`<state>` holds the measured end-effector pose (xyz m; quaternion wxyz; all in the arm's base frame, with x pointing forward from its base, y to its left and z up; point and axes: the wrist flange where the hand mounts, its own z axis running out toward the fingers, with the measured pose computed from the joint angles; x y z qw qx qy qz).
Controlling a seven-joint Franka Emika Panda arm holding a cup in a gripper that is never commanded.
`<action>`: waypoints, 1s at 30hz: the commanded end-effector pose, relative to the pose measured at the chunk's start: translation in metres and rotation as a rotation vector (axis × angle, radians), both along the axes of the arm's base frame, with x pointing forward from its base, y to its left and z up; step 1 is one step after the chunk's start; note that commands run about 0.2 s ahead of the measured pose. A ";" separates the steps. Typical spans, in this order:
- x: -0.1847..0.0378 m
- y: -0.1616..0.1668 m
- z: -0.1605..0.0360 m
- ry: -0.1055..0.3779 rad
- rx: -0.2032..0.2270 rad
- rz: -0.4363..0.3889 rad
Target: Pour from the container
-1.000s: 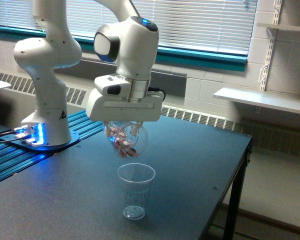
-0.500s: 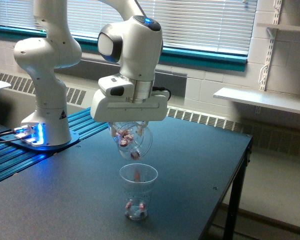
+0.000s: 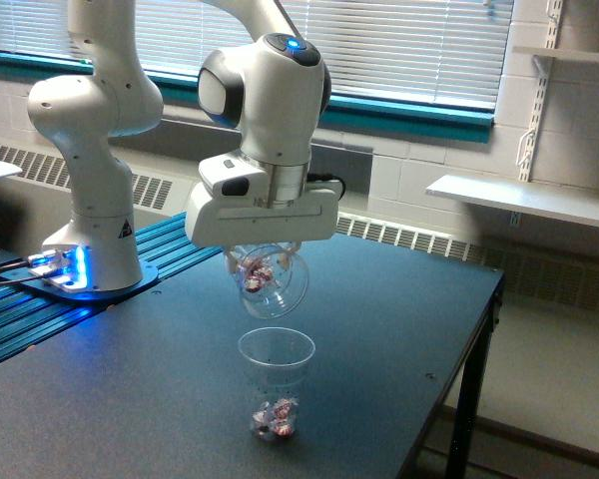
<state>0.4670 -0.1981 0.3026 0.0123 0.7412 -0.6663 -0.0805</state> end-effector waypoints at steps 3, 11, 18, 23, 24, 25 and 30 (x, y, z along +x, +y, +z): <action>0.001 -0.006 0.005 -0.007 0.034 -0.015; 0.000 -0.014 0.005 0.004 0.071 -0.047; 0.002 -0.021 0.004 0.028 0.092 -0.067; 0.004 -0.024 0.002 0.045 0.099 -0.078; 0.004 -0.025 0.002 0.046 0.101 -0.081; 0.005 -0.026 0.002 0.047 0.103 -0.084; 0.007 -0.028 0.000 0.054 0.110 -0.095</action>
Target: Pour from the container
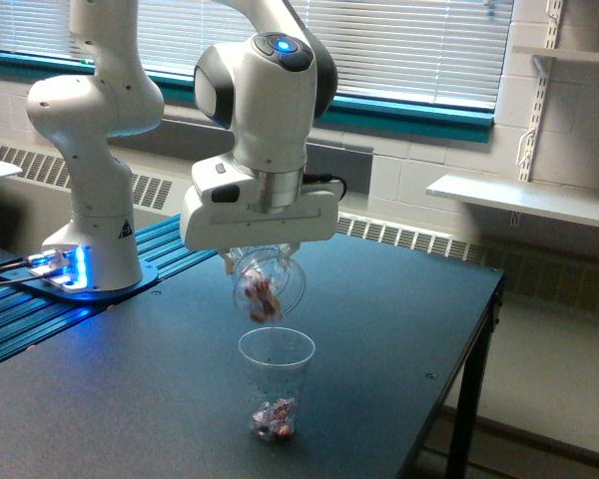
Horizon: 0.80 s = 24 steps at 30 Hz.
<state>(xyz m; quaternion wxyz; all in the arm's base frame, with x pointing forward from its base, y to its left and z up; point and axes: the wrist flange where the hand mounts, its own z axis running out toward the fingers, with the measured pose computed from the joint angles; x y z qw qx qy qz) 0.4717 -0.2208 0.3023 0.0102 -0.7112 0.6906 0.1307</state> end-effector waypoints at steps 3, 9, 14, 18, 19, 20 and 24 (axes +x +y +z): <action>0.005 -0.005 0.000 0.006 0.017 -0.016; 0.009 -0.001 -0.004 0.013 0.010 -0.013; 0.011 0.002 -0.005 0.016 0.013 -0.017; 0.014 0.006 -0.005 0.016 0.011 -0.013; 0.015 0.007 -0.004 0.014 0.010 -0.012; 0.015 0.008 -0.004 0.013 0.010 -0.008; 0.018 0.013 -0.001 0.004 0.002 0.003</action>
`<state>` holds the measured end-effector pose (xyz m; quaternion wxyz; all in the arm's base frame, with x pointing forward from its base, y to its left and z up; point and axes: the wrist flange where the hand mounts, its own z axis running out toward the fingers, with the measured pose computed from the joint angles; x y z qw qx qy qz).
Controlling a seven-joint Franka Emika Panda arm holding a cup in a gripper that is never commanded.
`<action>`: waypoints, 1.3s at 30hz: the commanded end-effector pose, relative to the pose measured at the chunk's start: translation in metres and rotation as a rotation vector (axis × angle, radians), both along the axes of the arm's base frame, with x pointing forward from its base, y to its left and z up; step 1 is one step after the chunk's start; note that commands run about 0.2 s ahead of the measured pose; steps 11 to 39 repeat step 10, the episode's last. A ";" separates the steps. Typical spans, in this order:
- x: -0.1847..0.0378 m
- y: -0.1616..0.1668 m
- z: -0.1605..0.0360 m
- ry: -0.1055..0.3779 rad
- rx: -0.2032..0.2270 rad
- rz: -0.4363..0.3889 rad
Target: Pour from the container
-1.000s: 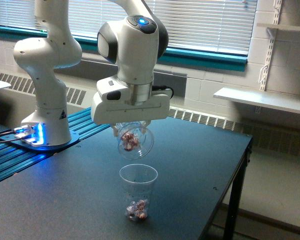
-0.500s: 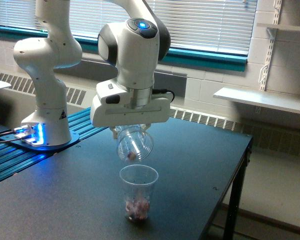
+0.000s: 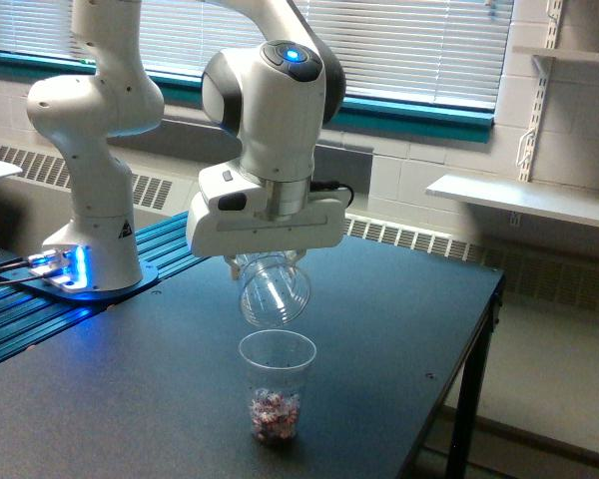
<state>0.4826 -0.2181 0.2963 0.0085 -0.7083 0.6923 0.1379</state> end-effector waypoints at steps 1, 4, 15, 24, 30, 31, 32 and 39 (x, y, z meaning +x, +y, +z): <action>0.008 0.011 0.005 -0.015 -0.006 0.015; 0.008 0.016 0.006 -0.013 -0.011 0.026; 0.008 0.019 0.008 -0.011 -0.025 0.026; 0.008 0.019 0.008 -0.011 -0.025 0.026; 0.008 0.019 0.008 -0.011 -0.025 0.026; 0.008 0.019 0.008 -0.011 -0.025 0.026; 0.008 0.019 0.008 -0.011 -0.025 0.026; 0.008 0.019 0.008 -0.011 -0.025 0.026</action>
